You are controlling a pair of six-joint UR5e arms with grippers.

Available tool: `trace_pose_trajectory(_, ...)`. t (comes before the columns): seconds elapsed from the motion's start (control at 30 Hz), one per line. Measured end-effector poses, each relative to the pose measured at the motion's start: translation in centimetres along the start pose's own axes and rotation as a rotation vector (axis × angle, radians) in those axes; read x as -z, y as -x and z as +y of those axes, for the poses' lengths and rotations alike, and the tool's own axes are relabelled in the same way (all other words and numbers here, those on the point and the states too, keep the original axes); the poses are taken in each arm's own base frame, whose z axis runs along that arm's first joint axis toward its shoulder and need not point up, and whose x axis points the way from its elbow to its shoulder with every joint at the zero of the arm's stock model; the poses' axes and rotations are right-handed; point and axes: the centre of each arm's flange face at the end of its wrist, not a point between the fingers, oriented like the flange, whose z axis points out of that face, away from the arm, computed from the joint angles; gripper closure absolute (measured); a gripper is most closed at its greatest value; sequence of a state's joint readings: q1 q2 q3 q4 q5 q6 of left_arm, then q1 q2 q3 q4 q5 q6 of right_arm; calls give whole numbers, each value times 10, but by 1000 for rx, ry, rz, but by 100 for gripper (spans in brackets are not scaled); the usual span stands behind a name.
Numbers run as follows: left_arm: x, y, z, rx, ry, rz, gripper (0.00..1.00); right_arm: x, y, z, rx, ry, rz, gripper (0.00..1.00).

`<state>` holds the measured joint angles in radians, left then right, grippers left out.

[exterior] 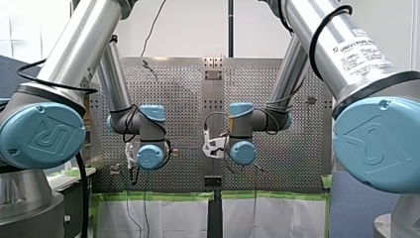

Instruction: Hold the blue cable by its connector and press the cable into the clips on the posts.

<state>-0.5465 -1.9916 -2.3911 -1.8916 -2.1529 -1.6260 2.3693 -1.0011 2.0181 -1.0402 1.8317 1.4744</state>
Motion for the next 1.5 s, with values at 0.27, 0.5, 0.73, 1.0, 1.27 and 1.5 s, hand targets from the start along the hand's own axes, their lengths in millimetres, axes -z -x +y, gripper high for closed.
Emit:
trace_pose_trajectory(0.27,0,0,0,0,0,0,100,0,0,0,0,0,0,100)
trace_pose_trajectory(0.5,0,0,0,0,0,0,100,0,0,0,0,0,0,100)
trace_pose_trajectory(0.73,0,0,0,1,0,-1,100,0,0,0,0,0,1,100)
trace_pose_trajectory(1.0,0,1,0,1,0,-1,100,0,0,0,0,0,2,100)
trace_pose_trajectory(1.27,0,1,0,1,0,-1,100,0,0,0,0,0,2,100)
trace_pose_trajectory(1.5,9,-16,6,-61,-21,63,100,-5,2,-16,-32,-27,27,100)
